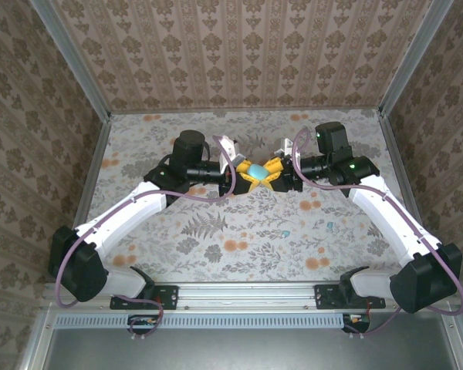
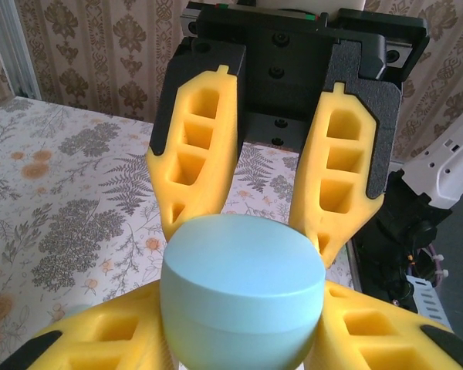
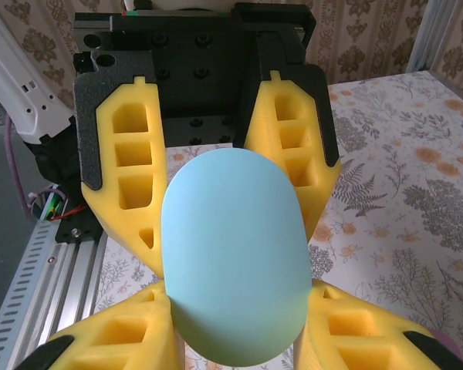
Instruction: Insert the wireless bluetooth earbuds into the charging case
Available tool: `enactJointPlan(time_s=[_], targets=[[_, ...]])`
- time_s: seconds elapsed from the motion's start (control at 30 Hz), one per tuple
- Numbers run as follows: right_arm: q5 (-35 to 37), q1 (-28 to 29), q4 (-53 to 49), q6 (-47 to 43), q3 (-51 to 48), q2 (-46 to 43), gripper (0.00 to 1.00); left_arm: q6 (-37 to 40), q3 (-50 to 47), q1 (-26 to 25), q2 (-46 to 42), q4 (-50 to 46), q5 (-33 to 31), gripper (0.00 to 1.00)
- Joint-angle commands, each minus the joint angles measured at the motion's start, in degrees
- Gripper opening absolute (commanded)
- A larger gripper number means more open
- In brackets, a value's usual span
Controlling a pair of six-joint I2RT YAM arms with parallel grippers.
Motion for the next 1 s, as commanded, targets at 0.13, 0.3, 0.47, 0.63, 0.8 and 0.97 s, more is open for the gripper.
enactJointPlan(time_s=[0.13,0.3,0.47,0.63,0.8,0.97], targets=[[-1.2,-0.3,1.6,0.9,0.6,-1.1,0.36,0.7,1.7,-0.5,0.1,-0.2,1.0,0.33],[0.0,-0.3,1.7,1.0,0.4,-1.7,0.43,-0.1,0.6,-0.6,-0.7,2.0,-0.6,0.31],[2.3,-0.5,4.5,3.6,-0.8,-3.8,0.52,-3.2,-2.1,0.1,-2.4,7.7,-3.5,0.29],[3.0,-0.6,9.0,10.8,-1.6,-6.7,0.61,-6.5,-5.5,1.0,-4.1,15.4,-6.7,0.29],[8.8,-0.6,16.7,30.0,-1.6,-8.2,0.69,-9.5,-8.9,1.3,-5.2,24.3,-9.2,0.29],[13.4,-0.7,13.5,46.3,2.2,-6.5,0.69,-12.3,-13.3,1.3,-5.9,36.3,-11.8,0.29]])
